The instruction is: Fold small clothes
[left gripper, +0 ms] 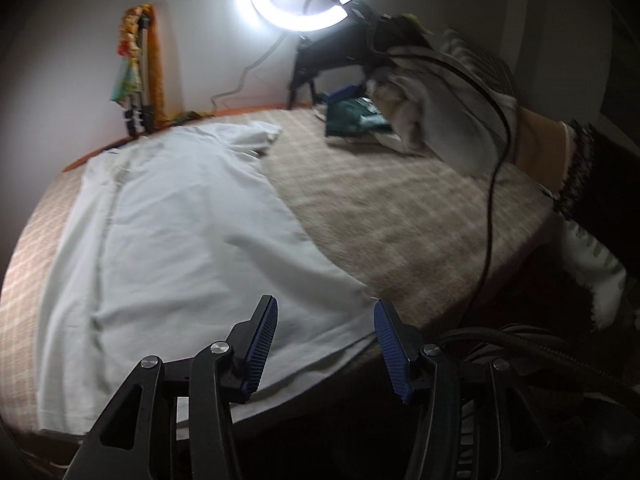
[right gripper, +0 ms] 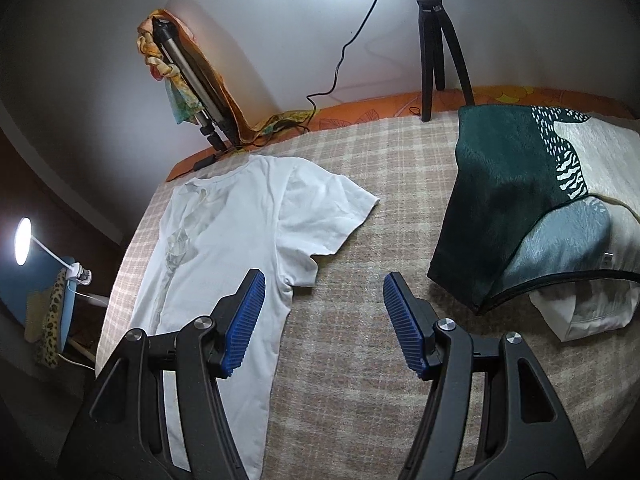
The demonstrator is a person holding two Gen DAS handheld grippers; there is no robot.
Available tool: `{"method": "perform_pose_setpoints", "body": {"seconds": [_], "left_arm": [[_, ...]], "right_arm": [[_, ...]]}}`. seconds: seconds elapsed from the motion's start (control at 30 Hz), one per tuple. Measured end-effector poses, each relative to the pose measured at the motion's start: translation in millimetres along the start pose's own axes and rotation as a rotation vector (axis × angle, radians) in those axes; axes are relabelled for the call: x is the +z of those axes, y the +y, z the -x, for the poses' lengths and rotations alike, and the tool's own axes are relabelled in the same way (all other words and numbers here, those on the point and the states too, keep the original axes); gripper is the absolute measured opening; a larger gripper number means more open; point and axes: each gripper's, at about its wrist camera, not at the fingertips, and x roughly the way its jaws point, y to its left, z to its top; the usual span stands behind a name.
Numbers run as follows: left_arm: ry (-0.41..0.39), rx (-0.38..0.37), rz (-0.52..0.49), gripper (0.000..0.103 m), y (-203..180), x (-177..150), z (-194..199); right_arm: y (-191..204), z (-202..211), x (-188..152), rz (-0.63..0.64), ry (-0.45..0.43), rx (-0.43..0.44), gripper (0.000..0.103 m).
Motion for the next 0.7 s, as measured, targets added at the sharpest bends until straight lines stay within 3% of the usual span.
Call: {"method": "perform_pose_setpoints", "body": {"seconds": [0.3, 0.53, 0.63, 0.7], "left_arm": [[0.040, 0.013, -0.079, 0.052, -26.5, -0.9, -37.8], [0.065, 0.041, -0.106, 0.041, -29.2, -7.5, -56.6], [0.051, 0.038, -0.111, 0.033, -27.6, -10.2, -54.9], [0.036, 0.032, -0.105, 0.016, -22.5, -10.9, -54.7]], "right_arm": [[-20.1, -60.3, 19.7, -0.073, 0.039, 0.017, 0.065], [-20.3, -109.6, 30.5, -0.096, 0.076, -0.011, 0.065], [-18.3, -122.7, 33.3, -0.087, 0.078, -0.036, 0.065], [-11.6, -127.2, 36.3, -0.060, 0.068, -0.059, 0.065]]}}
